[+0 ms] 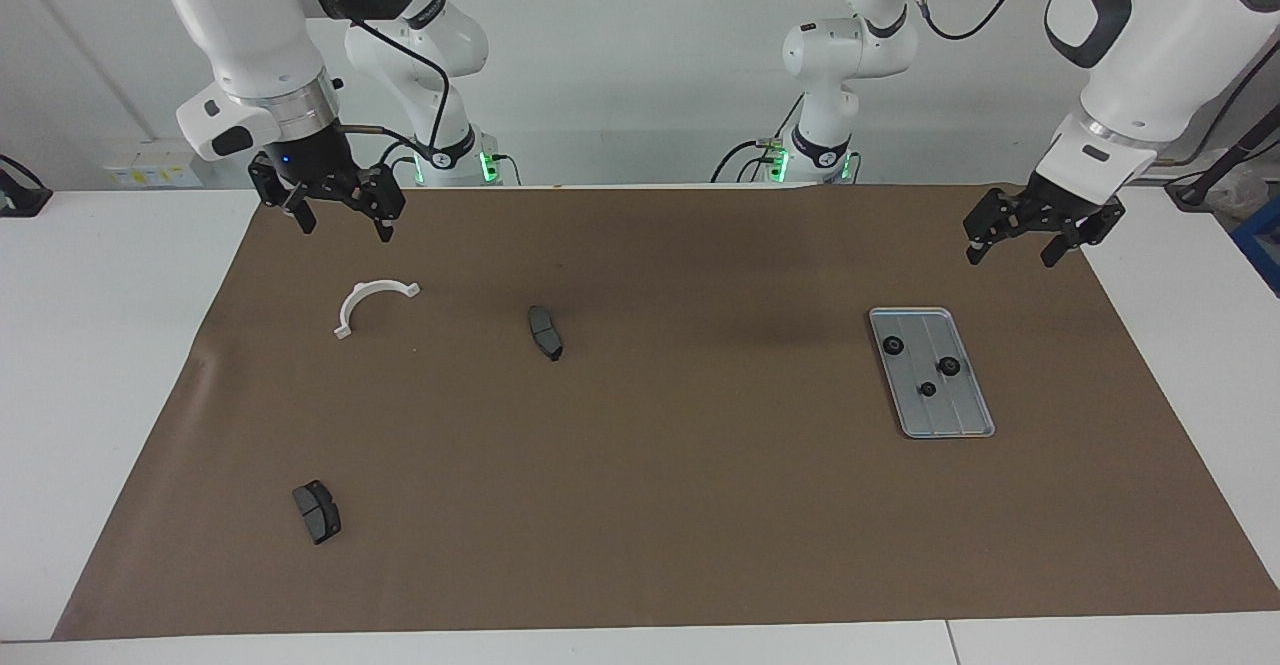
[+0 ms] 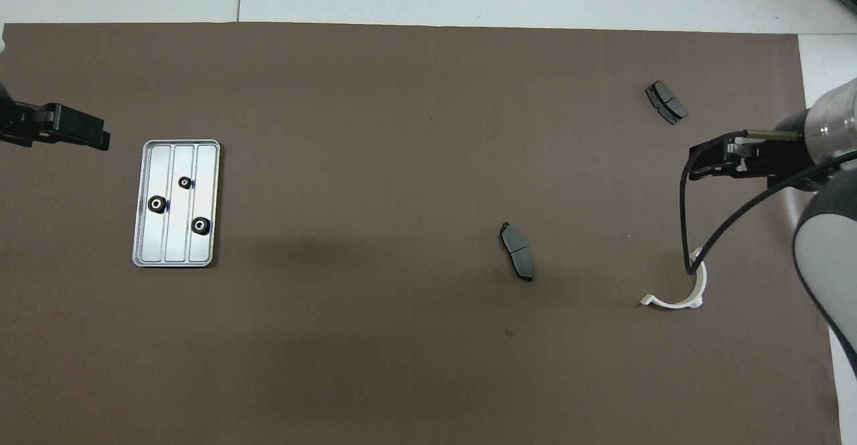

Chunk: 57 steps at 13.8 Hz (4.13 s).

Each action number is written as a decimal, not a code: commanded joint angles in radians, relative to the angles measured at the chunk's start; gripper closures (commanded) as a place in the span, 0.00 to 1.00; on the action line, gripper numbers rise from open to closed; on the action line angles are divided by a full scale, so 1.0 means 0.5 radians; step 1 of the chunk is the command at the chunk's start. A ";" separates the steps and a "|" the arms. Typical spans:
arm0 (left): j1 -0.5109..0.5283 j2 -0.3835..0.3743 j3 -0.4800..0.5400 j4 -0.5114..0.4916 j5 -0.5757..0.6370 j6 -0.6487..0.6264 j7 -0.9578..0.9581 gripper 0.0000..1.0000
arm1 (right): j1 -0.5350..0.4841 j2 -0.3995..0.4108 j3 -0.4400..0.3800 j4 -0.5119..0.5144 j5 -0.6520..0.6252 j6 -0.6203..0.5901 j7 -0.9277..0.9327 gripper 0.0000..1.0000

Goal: Place bearing gear from tray to pile
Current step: 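Reach the left gripper over the metal tray of black gears, then grasp a black gear in the tray with the left gripper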

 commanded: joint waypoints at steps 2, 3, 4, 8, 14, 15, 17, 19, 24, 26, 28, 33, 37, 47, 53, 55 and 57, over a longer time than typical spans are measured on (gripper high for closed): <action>0.042 0.098 -0.005 -0.115 0.037 0.223 -0.016 0.00 | -0.037 -0.003 0.013 -0.004 0.056 -0.010 -0.067 0.00; 0.045 0.119 -0.005 -0.149 0.037 0.272 -0.022 0.00 | -0.034 -0.003 0.013 -0.007 0.056 -0.010 -0.067 0.00; 0.046 0.125 -0.005 -0.189 0.037 0.306 -0.031 0.00 | -0.034 -0.003 0.013 -0.004 0.056 -0.010 -0.067 0.00; 0.027 0.168 -0.005 -0.345 0.049 0.477 -0.154 0.00 | -0.037 -0.003 0.013 -0.007 0.056 -0.010 -0.067 0.00; -0.022 0.215 -0.005 -0.529 0.052 0.674 -0.295 0.15 | -0.037 -0.003 0.013 -0.007 0.056 -0.010 -0.067 0.00; -0.022 0.215 -0.005 -0.572 0.052 0.723 -0.295 0.17 | -0.037 -0.003 0.013 -0.007 0.056 -0.010 -0.067 0.00; -0.025 0.215 -0.005 -0.628 0.052 0.775 -0.301 0.20 | -0.037 -0.003 0.013 -0.007 0.056 -0.010 -0.067 0.00; -0.028 0.218 -0.005 -0.634 0.052 0.775 -0.329 0.25 | -0.037 -0.003 0.013 -0.007 0.056 -0.010 -0.067 0.00; -0.031 0.236 -0.008 -0.637 0.052 0.763 -0.344 0.35 | -0.037 -0.003 0.013 -0.007 0.056 -0.010 -0.067 0.00; -0.055 0.242 -0.008 -0.637 0.052 0.769 -0.369 0.39 | -0.037 -0.003 0.013 -0.007 0.056 -0.010 -0.067 0.00; -0.071 0.245 -0.008 -0.637 0.052 0.769 -0.406 0.44 | -0.037 -0.003 0.013 -0.007 0.056 -0.010 -0.067 0.00; -0.071 0.245 -0.008 -0.637 0.052 0.748 -0.412 0.53 | -0.037 -0.003 0.013 -0.007 0.056 -0.010 -0.067 0.00; -0.065 0.248 -0.008 -0.637 0.052 0.754 -0.412 0.59 | -0.037 -0.003 0.013 -0.007 0.056 -0.010 -0.067 0.00; -0.056 0.267 -0.008 -0.567 0.049 0.739 -0.400 0.84 | -0.037 -0.003 0.013 -0.007 0.056 -0.010 -0.067 0.00; -0.086 0.261 -0.021 -0.370 0.028 0.588 -0.452 0.92 | -0.037 -0.003 0.013 -0.007 0.056 -0.010 -0.067 0.00; -0.202 0.248 -0.021 -0.355 0.028 0.570 -0.629 0.92 | -0.037 -0.003 0.013 -0.007 0.056 -0.010 -0.067 0.00; -0.368 0.242 -0.024 -0.358 0.028 0.570 -0.926 0.92 | -0.037 -0.003 0.013 -0.007 0.056 -0.010 -0.067 0.00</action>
